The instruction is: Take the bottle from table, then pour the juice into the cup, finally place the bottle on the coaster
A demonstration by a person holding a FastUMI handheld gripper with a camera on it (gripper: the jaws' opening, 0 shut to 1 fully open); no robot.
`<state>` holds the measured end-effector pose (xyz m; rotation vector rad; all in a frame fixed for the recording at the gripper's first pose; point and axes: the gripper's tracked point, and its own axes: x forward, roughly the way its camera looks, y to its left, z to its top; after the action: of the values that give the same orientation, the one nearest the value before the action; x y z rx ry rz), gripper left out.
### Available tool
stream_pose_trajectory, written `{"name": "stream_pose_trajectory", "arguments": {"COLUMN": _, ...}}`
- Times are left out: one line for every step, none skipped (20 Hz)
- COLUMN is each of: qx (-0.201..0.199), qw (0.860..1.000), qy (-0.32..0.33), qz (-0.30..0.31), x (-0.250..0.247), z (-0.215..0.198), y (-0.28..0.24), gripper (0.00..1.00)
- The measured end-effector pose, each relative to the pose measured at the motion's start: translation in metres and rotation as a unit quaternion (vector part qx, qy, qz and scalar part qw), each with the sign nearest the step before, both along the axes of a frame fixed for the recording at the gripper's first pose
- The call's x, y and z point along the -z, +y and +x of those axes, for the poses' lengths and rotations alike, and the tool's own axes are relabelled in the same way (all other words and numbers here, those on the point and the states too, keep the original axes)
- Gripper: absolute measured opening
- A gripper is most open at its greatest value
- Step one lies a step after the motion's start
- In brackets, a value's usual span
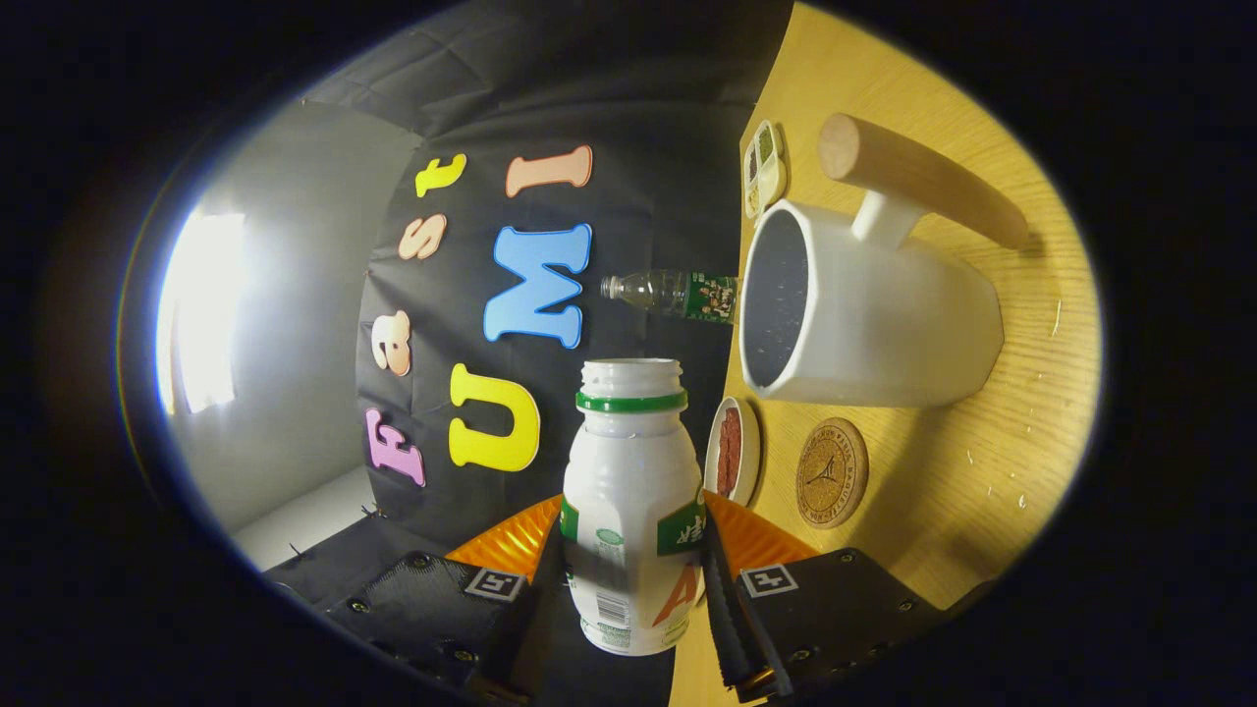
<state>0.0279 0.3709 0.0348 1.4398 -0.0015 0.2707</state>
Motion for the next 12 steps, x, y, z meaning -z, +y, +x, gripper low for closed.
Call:
{"name": "stream_pose_trajectory", "arguments": {"qx": 0.0, "qw": 1.0, "qy": -0.001, "qz": 0.005, "x": -0.0008, "z": 0.0009, "y": -0.0003, "gripper": 0.65}}
{"name": "stream_pose_trajectory", "arguments": {"qx": 0.0, "qw": 1.0, "qy": -0.002, "qz": 0.009, "x": -0.0005, "z": 0.0015, "y": -0.0005, "gripper": 0.65}}
{"name": "stream_pose_trajectory", "arguments": {"qx": 0.001, "qw": 1.0, "qy": -0.002, "qz": 0.014, "x": 0.0002, "z": 0.0006, "y": -0.0015, "gripper": 0.65}}
{"name": "stream_pose_trajectory", "arguments": {"qx": 0.002, "qw": 1.0, "qy": -0.002, "qz": 0.018, "x": 0.0002, "z": 0.0018, "y": -0.0026, "gripper": 0.65}}
{"name": "stream_pose_trajectory", "arguments": {"qx": 0.003, "qw": 1.0, "qy": -0.002, "qz": 0.022, "x": -0.0006, "z": 0.0011, "y": -0.0026, "gripper": 0.65}}
{"name": "stream_pose_trajectory", "arguments": {"qx": 0.003, "qw": 1.0, "qy": -0.003, "qz": 0.026, "x": 0.0004, "z": 0.0006, "y": -0.0035, "gripper": 0.65}}
{"name": "stream_pose_trajectory", "arguments": {"qx": 0.004, "qw": 1.0, "qy": -0.004, "qz": 0.03, "x": -0.0006, "z": 0.0008, "y": -0.0033, "gripper": 0.65}}
{"name": "stream_pose_trajectory", "arguments": {"qx": 0.003, "qw": 0.999, "qy": -0.004, "qz": 0.034, "x": -0.0004, "z": 0.0011, "y": -0.0035, "gripper": 0.65}}
{"name": "stream_pose_trajectory", "arguments": {"qx": 0.004, "qw": 0.999, "qy": -0.005, "qz": 0.037, "x": -0.0006, "z": 0.0004, "y": -0.004, "gripper": 0.65}}
{"name": "stream_pose_trajectory", "arguments": {"qx": 0.005, "qw": 0.999, "qy": -0.006, "qz": 0.039, "x": -0.0006, "z": 0.0002, "y": -0.0048, "gripper": 0.65}}
{"name": "stream_pose_trajectory", "arguments": {"qx": 0.005, "qw": 0.999, "qy": -0.007, "qz": 0.04, "x": -0.0007, "z": 0.0003, "y": -0.005, "gripper": 0.65}}
{"name": "stream_pose_trajectory", "arguments": {"qx": 0.006, "qw": 0.999, "qy": -0.006, "qz": 0.042, "x": -0.0012, "z": 0.0003, "y": -0.0057, "gripper": 0.65}}
